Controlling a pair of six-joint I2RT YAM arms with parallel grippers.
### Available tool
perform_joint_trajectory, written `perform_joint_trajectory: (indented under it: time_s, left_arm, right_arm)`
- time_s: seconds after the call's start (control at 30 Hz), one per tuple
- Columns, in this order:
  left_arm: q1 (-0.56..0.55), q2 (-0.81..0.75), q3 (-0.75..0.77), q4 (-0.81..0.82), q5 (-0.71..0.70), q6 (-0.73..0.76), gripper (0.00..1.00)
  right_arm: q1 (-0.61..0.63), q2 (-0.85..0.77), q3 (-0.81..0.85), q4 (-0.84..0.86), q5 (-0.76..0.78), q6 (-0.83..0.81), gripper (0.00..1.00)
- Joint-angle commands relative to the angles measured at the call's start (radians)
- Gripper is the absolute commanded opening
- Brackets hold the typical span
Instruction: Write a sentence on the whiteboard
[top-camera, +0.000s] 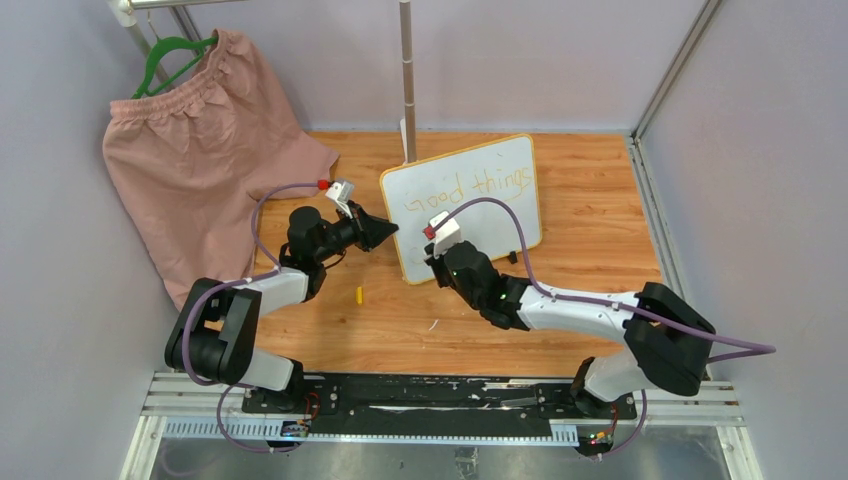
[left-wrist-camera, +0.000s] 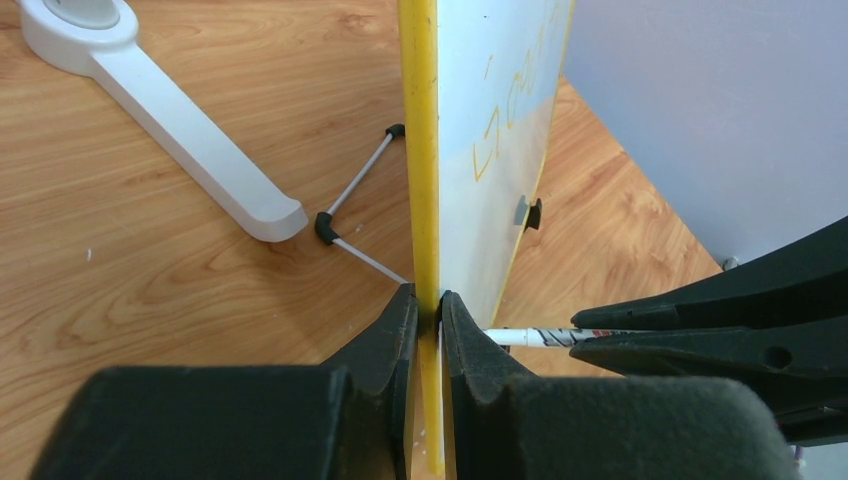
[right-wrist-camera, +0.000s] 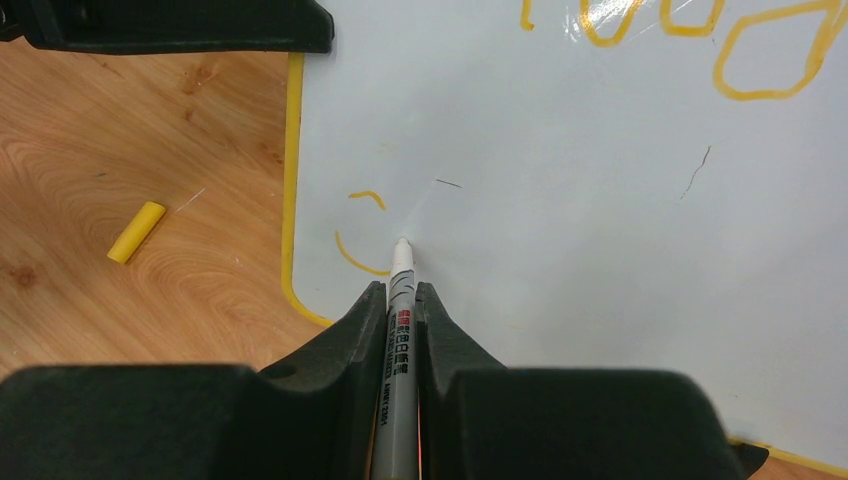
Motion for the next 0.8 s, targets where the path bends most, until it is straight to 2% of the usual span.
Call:
perform_joint_trajectory:
  time_s: [0.0, 0.4, 0.77]
  left_arm:
    - [-0.013, -0.014, 0.02, 0.009, -0.002, 0.034, 0.0]
    - [-0.013, -0.016, 0.02, 0.009, -0.002, 0.035, 0.0]
    - [-0.013, -0.019, 0.018, 0.008, -0.002, 0.035, 0.0]
  right_arm:
    - [-0.014, 0.024, 0.033, 0.025, -0.005, 0.016, 0.0]
    - [-0.014, 0.019, -0.001, -0.037, -0.018, 0.041, 0.0]
    - [-0.028, 0.011, -0.004, -0.092, 0.041, 0.047, 0.0]
